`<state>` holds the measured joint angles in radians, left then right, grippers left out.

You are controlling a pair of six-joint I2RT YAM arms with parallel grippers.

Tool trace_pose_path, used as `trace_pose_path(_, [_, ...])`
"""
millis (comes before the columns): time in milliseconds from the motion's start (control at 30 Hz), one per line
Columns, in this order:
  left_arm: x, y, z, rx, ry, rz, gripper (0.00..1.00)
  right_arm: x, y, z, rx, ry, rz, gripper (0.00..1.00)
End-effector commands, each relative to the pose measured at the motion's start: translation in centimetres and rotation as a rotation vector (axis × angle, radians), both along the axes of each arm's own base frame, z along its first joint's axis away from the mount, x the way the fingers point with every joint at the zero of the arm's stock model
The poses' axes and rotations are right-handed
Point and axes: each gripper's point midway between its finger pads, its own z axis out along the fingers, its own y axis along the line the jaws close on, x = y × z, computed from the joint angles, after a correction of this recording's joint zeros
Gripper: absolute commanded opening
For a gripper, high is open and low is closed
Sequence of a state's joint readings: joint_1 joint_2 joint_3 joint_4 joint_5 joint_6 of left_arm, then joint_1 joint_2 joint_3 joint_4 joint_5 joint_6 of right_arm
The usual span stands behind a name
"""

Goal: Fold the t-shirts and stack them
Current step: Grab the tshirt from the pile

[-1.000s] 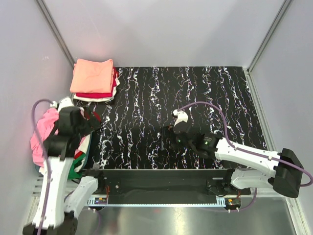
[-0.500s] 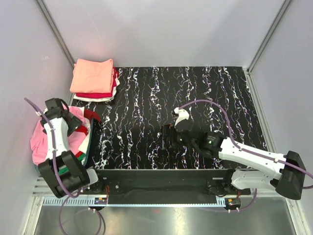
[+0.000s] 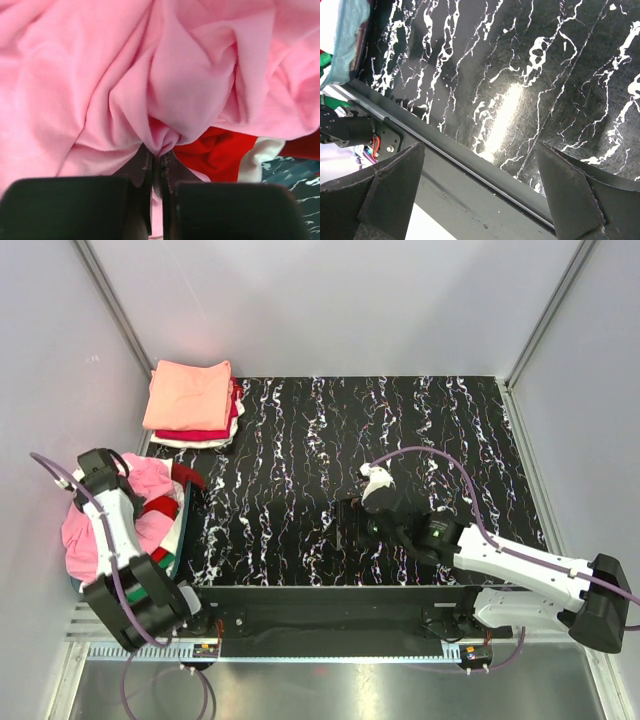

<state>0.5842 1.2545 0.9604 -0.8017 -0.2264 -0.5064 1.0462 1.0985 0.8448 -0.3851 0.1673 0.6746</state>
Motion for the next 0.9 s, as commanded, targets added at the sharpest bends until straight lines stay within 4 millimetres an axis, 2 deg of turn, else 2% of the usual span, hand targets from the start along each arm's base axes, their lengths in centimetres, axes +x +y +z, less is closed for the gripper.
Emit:
trace_pose_path(0, [-0.5, 2.4, 6.8, 0.215, -0.141, 0.085, 0.00, 0.1, 0.1, 0.3, 0.027, -0.015, -0.008, 1.00])
trace_pose_path(33, [-0.8, 2.5, 8.3, 0.242, -0.179, 0.110, 0.00, 0.1, 0.1, -0.1, 0.018, -0.006, -0.005, 1.00])
trace_pose_path(67, [-1.1, 2.5, 11.3, 0.297, -0.259, 0.129, 0.00, 0.0, 0.3, -0.1, 0.016, -0.003, 0.001, 1.00])
trace_pose_path(133, [-1.4, 2.1, 14.2, 0.327, -0.337, 0.152, 0.00, 0.0, 0.2, -0.4, -0.004, 0.006, 0.005, 1.00])
trace_pose_path(167, [-1.7, 1.7, 16.9, 0.359, -0.412, 0.158, 0.00, 0.1, 0.2, -0.1, -0.008, 0.001, 0.003, 1.00])
trace_pose_path(233, [-1.5, 0.8, 20.4, 0.377, -0.525, 0.146, 0.00, 0.3, -0.3, 0.0, -0.030, -0.010, -0.003, 1.00])
trace_pose_path(333, [-0.2, -1.2, 23.6, 0.339, -0.664, 0.080, 0.02, 0.8, -1.0, 0.8, -0.041, -0.043, -0.033, 1.00])
trace_pose_path(367, [0.8, -2.3, 25.2, 0.311, -0.728, 0.025, 0.02, 1.0, -1.2, 1.3, -0.041, -0.060, -0.044, 1.00])
trace_pose_path(433, [2.6, -4.2, 26.6, 0.257, -0.802, -0.058, 0.02, 1.3, -1.7, 1.8, -0.053, -0.077, -0.059, 1.00])
trace_pose_path(467, [3.2, -4.5, 27.1, 0.249, -0.806, -0.074, 0.03, 1.5, -1.8, 2.2, -0.050, -0.090, -0.070, 1.00])
trace_pose_path(533, [3.4, -5.1, 28.0, 0.255, -0.791, -0.093, 0.14, 1.6, -1.9, 2.6, -0.051, -0.101, -0.071, 1.00])
trace_pose_path(567, [3.4, -5.0, 27.7, 0.258, -0.775, -0.091, 0.21, 1.7, -1.9, 3.0, -0.050, -0.104, -0.072, 1.00])
trace_pose_path(600, [3.2, -4.8, 27.6, 0.267, -0.769, -0.090, 0.38, 1.6, -1.9, 3.0, -0.052, -0.101, -0.073, 1.00])
trace_pose_path(700, [2.2, -4.3, 26.4, 0.314, -0.725, -0.081, 0.49, 1.4, -2.1, 2.5, -0.051, -0.088, -0.076, 1.00])
trace_pose_path(800, [1.0, -3.2, 24.5, 0.367, -0.649, -0.051, 0.36, 1.2, -2.0, 1.9, -0.051, -0.075, -0.070, 1.00])
trace_pose_path(833, [0.7, -2.9, 23.9, 0.382, -0.621, -0.052, 0.17, 1.1, -2.1, 1.7, -0.056, -0.072, -0.070, 1.00])
trace_pose_path(867, [0.3, -2.4, 23.5, 0.396, -0.597, -0.030, 0.06, 1.2, -2.2, 1.7, -0.058, -0.072, -0.072, 1.00])
